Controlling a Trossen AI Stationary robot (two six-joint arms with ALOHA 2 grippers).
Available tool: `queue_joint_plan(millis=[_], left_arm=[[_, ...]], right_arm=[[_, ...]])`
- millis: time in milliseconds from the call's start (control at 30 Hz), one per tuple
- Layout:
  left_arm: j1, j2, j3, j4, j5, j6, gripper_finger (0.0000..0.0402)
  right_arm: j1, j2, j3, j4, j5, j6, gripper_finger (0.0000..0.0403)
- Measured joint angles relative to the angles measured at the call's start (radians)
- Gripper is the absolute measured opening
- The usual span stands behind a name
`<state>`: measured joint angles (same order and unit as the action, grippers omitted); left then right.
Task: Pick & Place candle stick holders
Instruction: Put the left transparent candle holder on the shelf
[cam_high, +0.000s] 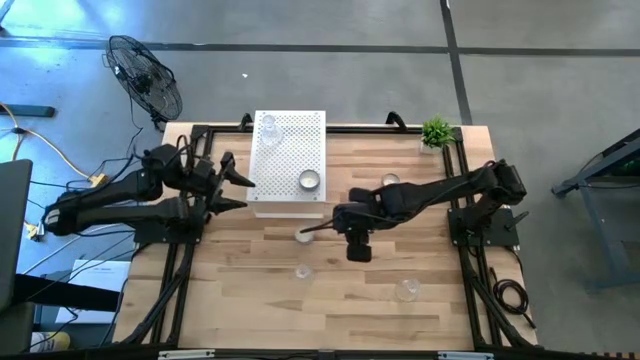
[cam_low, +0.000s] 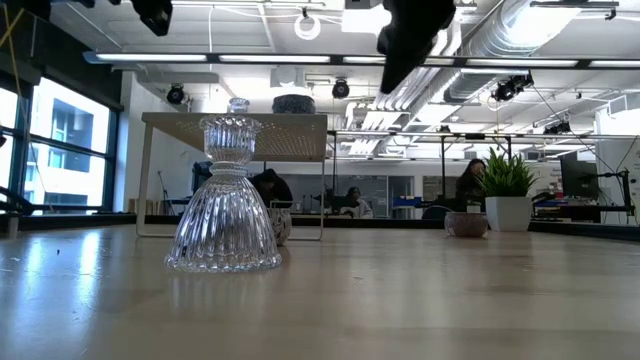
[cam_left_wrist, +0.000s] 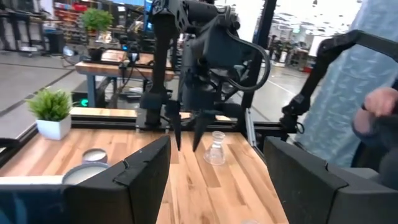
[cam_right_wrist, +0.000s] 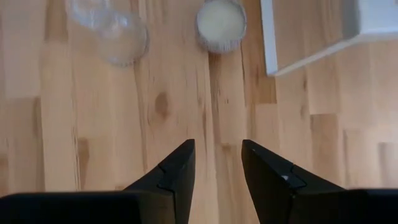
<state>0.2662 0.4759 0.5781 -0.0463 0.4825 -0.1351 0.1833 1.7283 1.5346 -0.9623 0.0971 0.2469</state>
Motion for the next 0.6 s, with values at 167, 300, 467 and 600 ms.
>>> queue_joint_plan(millis=[167,300,467,600], left_arm=[[-0.076,0.000,0.000,-0.004,-0.099,0.000,0.0253],[-0.151,0.014,0.000,-0.008,-0.167,0.000,0.0257],[-0.276,0.067,0.000,-0.008,-0.286,-0.001,0.0293],[-0.384,0.129,0.000,0.023,-0.362,-0.039,0.0336]], right_arm=[[-0.007,0.000,-0.044,0.104,-0.035,0.008,0.0127],[-0.003,0.000,-0.083,0.267,-0.117,-0.045,0.0127],[0.005,0.000,-0.160,0.488,-0.251,-0.062,0.0127],[0.032,0.000,-0.205,0.554,-0.272,-0.034,0.0127]])
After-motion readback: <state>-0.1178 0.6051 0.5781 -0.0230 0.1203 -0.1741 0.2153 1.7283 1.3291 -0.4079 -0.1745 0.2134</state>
